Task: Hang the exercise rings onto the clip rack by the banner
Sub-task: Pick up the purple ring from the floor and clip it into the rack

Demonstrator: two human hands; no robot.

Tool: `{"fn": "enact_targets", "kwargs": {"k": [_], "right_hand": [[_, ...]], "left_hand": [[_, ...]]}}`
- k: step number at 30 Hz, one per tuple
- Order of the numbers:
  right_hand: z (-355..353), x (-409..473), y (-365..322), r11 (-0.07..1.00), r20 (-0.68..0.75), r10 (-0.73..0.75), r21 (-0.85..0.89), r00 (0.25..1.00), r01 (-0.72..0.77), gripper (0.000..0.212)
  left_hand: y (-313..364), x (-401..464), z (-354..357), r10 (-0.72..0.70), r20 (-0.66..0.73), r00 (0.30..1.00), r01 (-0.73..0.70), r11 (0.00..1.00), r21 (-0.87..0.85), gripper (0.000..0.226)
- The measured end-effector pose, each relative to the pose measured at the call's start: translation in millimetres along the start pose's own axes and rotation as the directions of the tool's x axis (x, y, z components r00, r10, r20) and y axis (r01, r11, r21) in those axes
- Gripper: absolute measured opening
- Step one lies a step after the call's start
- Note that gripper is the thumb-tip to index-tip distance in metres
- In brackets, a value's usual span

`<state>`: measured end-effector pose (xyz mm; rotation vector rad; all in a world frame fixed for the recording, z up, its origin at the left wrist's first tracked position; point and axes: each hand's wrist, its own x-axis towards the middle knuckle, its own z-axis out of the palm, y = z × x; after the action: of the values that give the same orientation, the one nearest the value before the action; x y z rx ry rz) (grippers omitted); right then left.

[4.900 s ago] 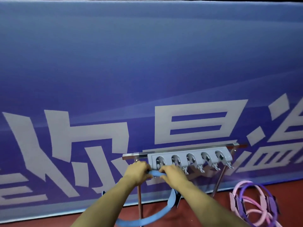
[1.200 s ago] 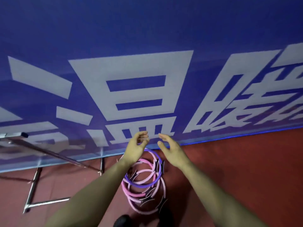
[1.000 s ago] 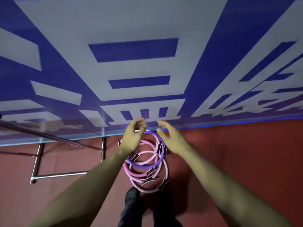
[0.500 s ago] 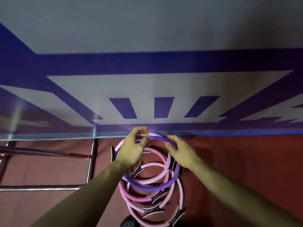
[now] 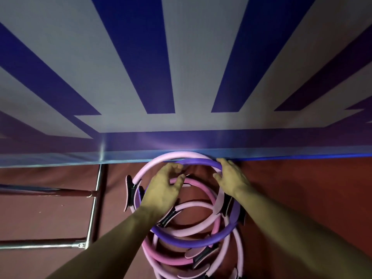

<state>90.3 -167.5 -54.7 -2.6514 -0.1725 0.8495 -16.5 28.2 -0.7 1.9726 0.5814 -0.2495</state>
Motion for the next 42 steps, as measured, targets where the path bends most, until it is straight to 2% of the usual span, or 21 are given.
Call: {"fn": "enact_targets", "kwargs": {"k": [4, 6, 11, 15, 23, 28, 32, 37, 42], "right_hand": [[11, -4, 1, 0.998, -0.134, -0.015, -0.062, 0.991, 0.007, 0.029], [7, -9, -2, 0.995, -0.153, -0.046, -0.098, 0.987, 0.032, 0.025], [-20, -34, -11, 0.954, -0.1, -0.175, -0.262, 0.979, 0.144, 0.027], [-50, -59, -26, 0.91, -0.071, -0.255, -0.356, 0.964, 0.214, 0.029], [-153, -122, -96, 0.775, 0.038, -0.453, -0.477, 0.891, 0.414, 0.021], [-242, -182, -160, 0.692, 0.09, -0.553, -0.504, 0.828, 0.517, 0.016], [-333, -251, -233, 0.592, 0.128, -0.657, -0.523, 0.743, 0.613, 0.017], [-447, -361, -335, 0.466, 0.171, -0.739, -0.569, 0.652, 0.677, 0.028], [-535, -473, -423, 0.421, 0.269, -0.765, -0.48, 0.586, 0.77, 0.034]], "left_hand": [[-13, -5, -9, -0.016, 0.003, 1.0, 0.016, 0.999, 0.038, 0.018], [-11, -8, -13, -0.018, -0.002, 1.0, 0.018, 0.998, 0.056, 0.019], [11, -18, -18, 0.014, 0.003, 1.0, -0.014, 0.995, 0.099, 0.028], [37, -30, -24, 0.105, -0.011, 0.994, -0.102, 0.983, 0.149, 0.034], [120, -65, -74, 0.221, -0.052, 0.974, -0.202, 0.949, 0.242, 0.045], [205, -120, -142, 0.28, -0.063, 0.958, -0.244, 0.912, 0.331, 0.05], [281, -183, -216, 0.357, -0.136, 0.924, -0.256, 0.844, 0.472, 0.047], [377, -273, -319, 0.411, -0.23, 0.882, -0.19, 0.757, 0.625, 0.05], [456, -373, -413, 0.431, -0.284, 0.857, -0.107, 0.686, 0.719, 0.055]]}}
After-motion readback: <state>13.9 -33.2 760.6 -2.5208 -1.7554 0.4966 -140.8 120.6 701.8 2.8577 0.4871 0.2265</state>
